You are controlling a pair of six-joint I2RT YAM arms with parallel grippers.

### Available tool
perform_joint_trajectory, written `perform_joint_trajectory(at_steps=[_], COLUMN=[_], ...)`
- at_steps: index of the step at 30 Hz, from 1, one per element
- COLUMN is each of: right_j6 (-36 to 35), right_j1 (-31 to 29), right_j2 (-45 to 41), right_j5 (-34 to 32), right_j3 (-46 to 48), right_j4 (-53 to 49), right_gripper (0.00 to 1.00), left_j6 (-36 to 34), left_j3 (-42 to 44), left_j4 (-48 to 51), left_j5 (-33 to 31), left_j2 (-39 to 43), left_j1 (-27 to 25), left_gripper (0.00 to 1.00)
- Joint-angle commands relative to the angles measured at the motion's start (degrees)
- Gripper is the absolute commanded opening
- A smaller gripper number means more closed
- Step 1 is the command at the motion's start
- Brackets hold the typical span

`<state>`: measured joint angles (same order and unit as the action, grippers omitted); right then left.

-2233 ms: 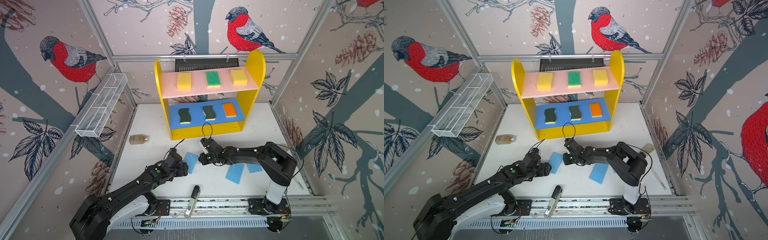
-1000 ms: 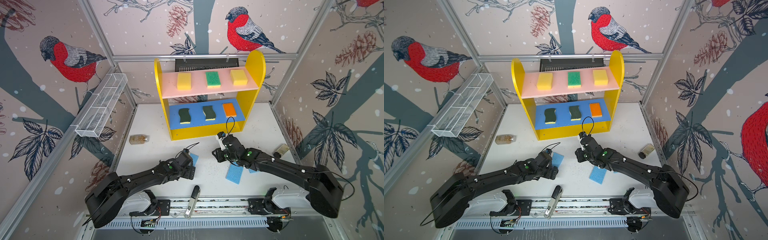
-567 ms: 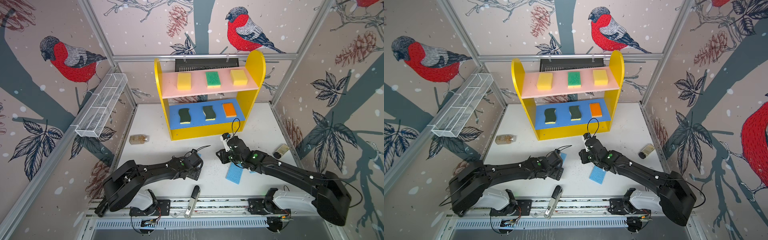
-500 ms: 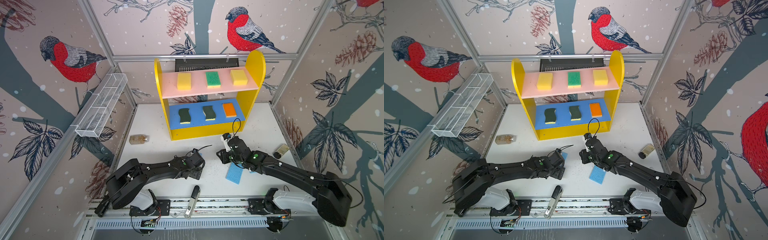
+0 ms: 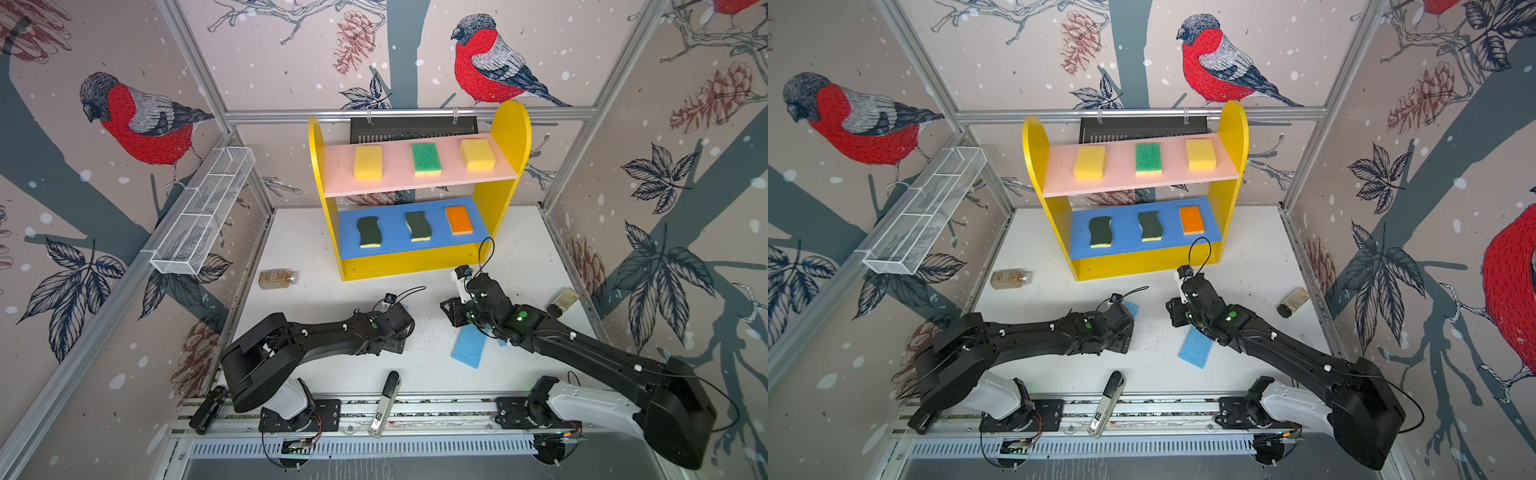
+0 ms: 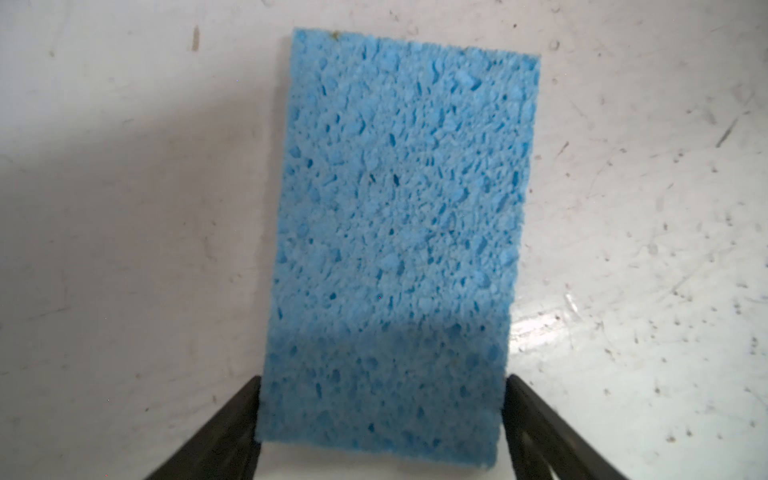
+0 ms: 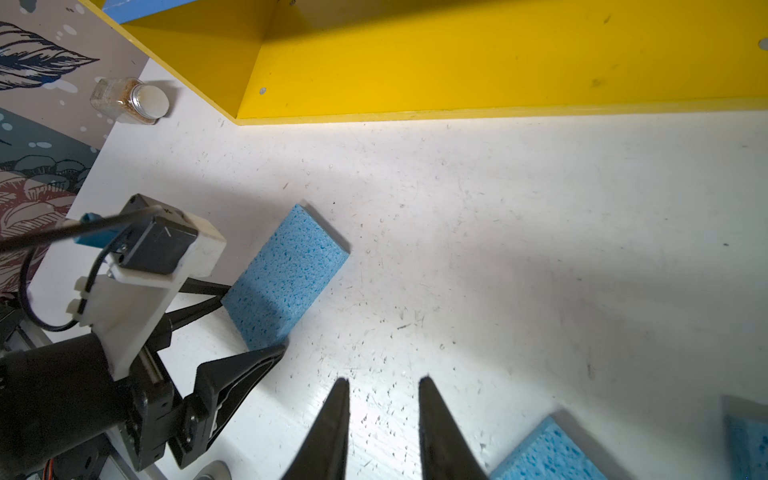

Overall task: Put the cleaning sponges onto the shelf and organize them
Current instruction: 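Carry the light-blue sponge with the left gripper toward the blue lower shelf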

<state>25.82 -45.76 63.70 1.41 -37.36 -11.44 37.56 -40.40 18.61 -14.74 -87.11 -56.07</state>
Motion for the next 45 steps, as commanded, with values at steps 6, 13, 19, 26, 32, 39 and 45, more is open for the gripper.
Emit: perform_joint_trajectory(at_steps=[6,13,19,26,32,39,45], right_j6=[0.39,1.08,1.11,0.9,0.6,0.09,-0.24], right_j1=[0.24,0.32,0.32,0.32,0.33,0.5,0.63], right_j2=[-0.99,-2.3,-3.45,-4.89,-5.89,-6.57,-6.06], right_j5=[0.03,-1.13,-1.48,-1.76,-2.3,-3.08,-2.65], right_j3=[0.76,1.2,1.81,1.94,1.94,1.46,0.86], right_j4=[-0.14,-0.59,-1.48,-2.47,-3.32,-4.57,-4.54], right_gripper=[0.31,0.32,0.33,0.34,0.34,0.35,0.35], left_j6=[0.46,6.79,13.59,17.46,15.2,11.3,6.72], left_j3=[0.54,1.28,-0.26,-1.45,-2.22,-4.41,-5.46], left_j4=[5.12,5.09,6.88,4.57,1.71,-0.92,-4.69], left_j5=[0.84,-3.09,-7.87,-11.44,-12.86,-14.42,-16.18], left_j2=[0.39,3.06,2.99,4.52,5.05,2.84,-0.34], left_j1=[0.0,0.0,0.18,1.64,5.19,8.64,10.84], left_gripper=[0.77,0.7,0.7,0.69,0.69,0.69,0.69])
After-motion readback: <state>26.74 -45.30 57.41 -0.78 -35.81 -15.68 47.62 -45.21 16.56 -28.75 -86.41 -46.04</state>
